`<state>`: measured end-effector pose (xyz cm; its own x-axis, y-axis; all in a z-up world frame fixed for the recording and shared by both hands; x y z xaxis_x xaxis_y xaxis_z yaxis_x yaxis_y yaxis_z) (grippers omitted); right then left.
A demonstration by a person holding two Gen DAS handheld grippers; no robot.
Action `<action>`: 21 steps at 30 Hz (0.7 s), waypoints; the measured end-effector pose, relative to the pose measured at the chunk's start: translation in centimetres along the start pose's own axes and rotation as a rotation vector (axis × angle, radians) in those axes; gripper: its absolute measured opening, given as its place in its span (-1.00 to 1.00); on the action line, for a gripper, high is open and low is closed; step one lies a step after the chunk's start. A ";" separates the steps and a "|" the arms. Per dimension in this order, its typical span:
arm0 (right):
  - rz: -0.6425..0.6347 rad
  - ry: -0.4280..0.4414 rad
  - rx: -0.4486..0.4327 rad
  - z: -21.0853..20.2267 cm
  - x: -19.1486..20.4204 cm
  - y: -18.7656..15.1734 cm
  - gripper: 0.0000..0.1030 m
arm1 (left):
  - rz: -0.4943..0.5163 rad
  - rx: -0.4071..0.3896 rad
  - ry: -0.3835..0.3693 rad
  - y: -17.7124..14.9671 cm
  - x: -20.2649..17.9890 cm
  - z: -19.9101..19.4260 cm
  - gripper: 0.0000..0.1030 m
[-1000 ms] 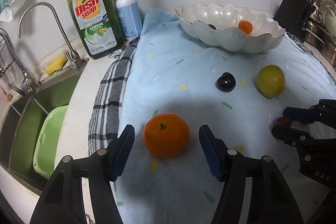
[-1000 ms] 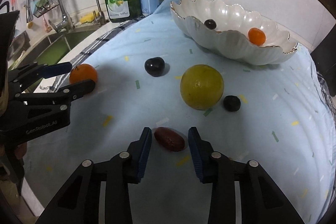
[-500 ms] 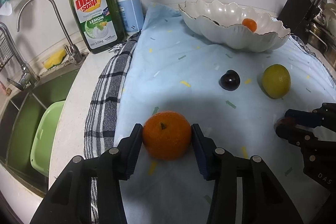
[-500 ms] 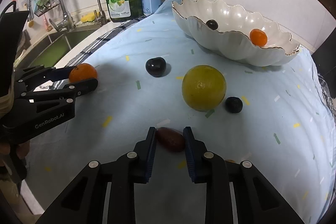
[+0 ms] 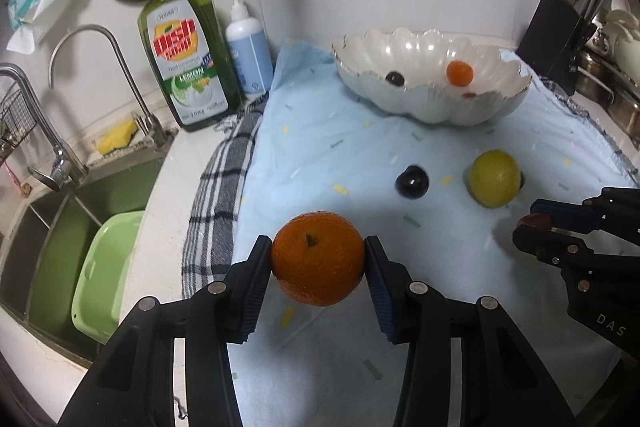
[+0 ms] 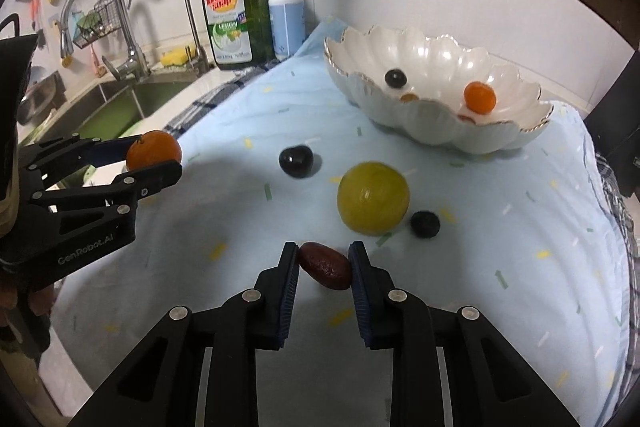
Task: Organize fruits
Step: 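Grasp the red date with the right tool while the left tool grasps the mandarin, then carry the date and mandarin over the white bowl with both tools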
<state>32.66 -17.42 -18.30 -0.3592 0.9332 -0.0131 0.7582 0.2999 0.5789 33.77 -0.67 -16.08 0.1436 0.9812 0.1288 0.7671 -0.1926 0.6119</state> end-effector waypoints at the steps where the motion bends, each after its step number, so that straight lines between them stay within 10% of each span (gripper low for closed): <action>1: 0.005 0.010 -0.006 -0.3 -0.1 0.2 -0.47 | -0.001 -0.010 -0.001 0.1 0.0 -0.4 -0.11; 21: 0.000 0.035 -0.167 -6.0 -1.6 3.3 -0.48 | 0.013 -0.167 -0.007 3.5 -2.2 -6.3 -0.11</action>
<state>32.48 -19.14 -11.46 -0.3800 0.9249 0.0135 0.6586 0.2603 0.7060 32.23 -3.62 -9.29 0.1578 0.9785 0.1325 0.6509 -0.2040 0.7313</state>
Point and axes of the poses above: each gripper's, at about its wrist camera, not at the fingertips, and z roughly the way its jaws point, x to its left, y to its top, the point moved 5 cm from there along z, roughly the way its jaws point, and after that the axes turned 8 degrees about x, right-handed, at the moved point
